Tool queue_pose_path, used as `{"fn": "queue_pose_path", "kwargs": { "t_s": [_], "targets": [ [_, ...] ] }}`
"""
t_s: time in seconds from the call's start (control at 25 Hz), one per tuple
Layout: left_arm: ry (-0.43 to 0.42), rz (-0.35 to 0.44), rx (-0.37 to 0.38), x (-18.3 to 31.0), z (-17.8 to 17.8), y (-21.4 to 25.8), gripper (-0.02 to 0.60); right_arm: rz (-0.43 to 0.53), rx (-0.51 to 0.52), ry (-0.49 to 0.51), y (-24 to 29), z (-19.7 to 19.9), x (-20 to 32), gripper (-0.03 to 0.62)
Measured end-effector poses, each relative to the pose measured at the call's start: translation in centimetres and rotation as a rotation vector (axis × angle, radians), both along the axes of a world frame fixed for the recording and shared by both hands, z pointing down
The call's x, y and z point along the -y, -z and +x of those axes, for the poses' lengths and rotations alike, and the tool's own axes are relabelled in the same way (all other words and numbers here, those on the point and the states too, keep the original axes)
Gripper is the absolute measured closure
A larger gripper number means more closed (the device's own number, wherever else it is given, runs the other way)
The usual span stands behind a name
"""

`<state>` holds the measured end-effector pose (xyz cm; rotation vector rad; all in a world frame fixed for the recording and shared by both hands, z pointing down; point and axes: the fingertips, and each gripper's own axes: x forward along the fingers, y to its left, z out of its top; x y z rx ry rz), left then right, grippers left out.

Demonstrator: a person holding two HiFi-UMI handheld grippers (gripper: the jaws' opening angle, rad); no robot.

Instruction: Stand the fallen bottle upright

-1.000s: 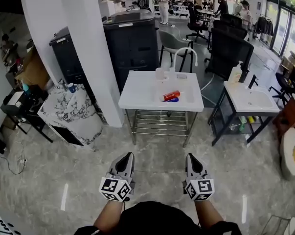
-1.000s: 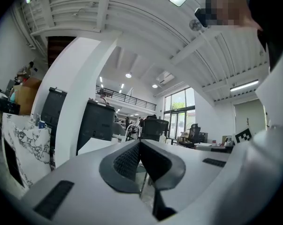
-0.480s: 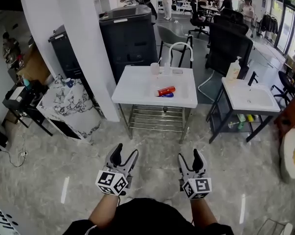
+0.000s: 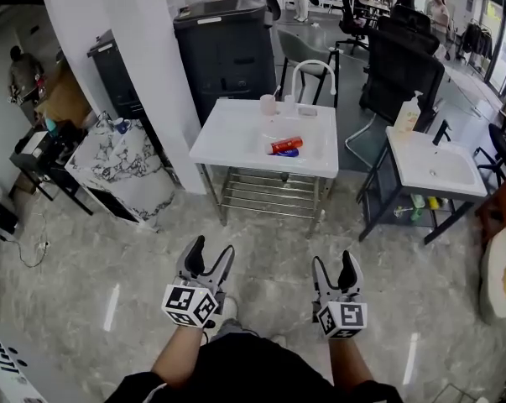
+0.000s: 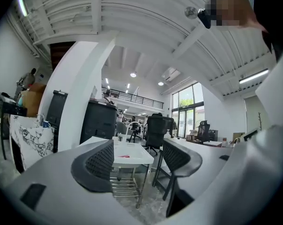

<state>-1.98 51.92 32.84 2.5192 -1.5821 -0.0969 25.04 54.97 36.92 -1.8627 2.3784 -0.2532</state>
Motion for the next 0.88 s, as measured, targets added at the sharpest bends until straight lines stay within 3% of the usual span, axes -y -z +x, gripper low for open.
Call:
{"fn": "queue_pose_path", "kwargs": {
  "t_s": [0.2, 0.52, 0.88],
  "targets": [
    [-0.027, 0.009, -0.008, 3.3, -0.1, -0.1, 0.249, -0.014, 0.004, -0.003, 0.3, -0.8, 3.3, 0.273],
    [-0.056, 0.036, -0.017, 12.7, -1.9, -0.1, 0.249, -0.001, -0.068, 0.016, 1.8, -3.0, 10.8, 0.273],
    [-0.105, 0.038, -0.023, 21.0, -6.3, 0.0, 0.249, -0.012, -0.092, 0.034, 1.9, -8.4, 20.3, 0.275]
  ]
}}
